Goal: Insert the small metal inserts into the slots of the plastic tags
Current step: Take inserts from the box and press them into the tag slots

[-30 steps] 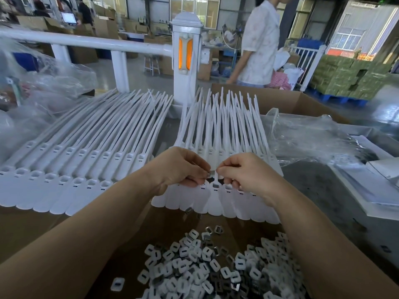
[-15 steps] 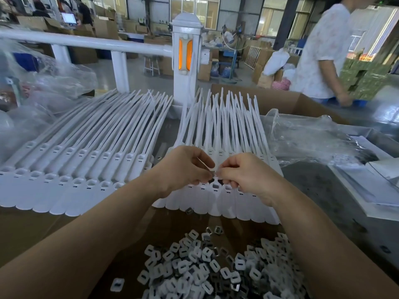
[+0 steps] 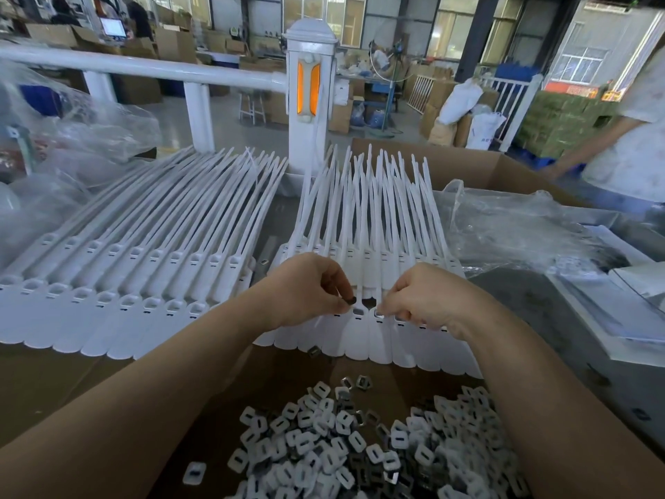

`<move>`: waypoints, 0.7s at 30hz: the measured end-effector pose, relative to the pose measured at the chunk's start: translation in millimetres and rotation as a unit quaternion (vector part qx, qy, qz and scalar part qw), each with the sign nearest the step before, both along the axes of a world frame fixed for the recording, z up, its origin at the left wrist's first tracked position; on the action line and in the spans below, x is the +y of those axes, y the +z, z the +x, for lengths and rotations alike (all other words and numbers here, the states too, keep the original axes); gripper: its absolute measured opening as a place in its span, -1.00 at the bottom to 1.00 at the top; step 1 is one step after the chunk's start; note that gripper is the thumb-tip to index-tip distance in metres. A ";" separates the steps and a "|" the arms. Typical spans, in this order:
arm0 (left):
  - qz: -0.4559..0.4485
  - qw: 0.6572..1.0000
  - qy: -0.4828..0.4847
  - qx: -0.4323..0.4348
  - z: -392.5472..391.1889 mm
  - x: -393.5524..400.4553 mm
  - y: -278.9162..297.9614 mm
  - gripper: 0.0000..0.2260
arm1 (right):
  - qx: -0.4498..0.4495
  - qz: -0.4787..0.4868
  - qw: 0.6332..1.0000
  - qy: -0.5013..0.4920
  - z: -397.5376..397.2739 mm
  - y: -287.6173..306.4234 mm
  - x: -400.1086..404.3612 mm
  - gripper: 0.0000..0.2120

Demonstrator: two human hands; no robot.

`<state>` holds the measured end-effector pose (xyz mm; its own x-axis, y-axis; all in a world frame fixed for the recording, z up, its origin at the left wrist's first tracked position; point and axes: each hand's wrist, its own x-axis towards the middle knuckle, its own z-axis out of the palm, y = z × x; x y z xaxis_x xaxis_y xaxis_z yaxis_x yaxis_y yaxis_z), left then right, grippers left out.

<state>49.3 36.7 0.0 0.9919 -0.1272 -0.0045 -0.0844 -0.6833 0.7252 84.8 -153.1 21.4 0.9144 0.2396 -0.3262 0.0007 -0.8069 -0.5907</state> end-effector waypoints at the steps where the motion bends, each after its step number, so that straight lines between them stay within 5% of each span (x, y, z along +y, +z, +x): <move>1: 0.000 1.000 -0.002 0.001 0.2 0.6 -0.4 -0.92 | 0.003 -0.004 1.000 0.002 -0.4 0.2 0.3 -0.80; 10: -0.004 1.000 -0.024 -0.005 2.6 4.9 -2.4 -0.90 | 0.032 0.028 0.999 0.000 0.1 -1.1 -3.2 -0.86; 14: 0.023 0.992 -0.122 0.024 -4.4 9.6 14.4 -0.88 | 0.039 0.074 0.996 -0.032 1.3 -2.0 -3.7 -0.88; 18: 0.086 0.930 -0.307 0.183 -21.1 4.9 40.0 -0.81 | 0.010 0.088 0.996 -0.033 0.7 -2.1 -2.3 -0.88; 21: 0.176 0.896 -0.340 0.225 -28.9 -2.1 48.8 -0.74 | 0.008 0.095 0.995 -0.031 0.2 -2.5 -2.3 -0.86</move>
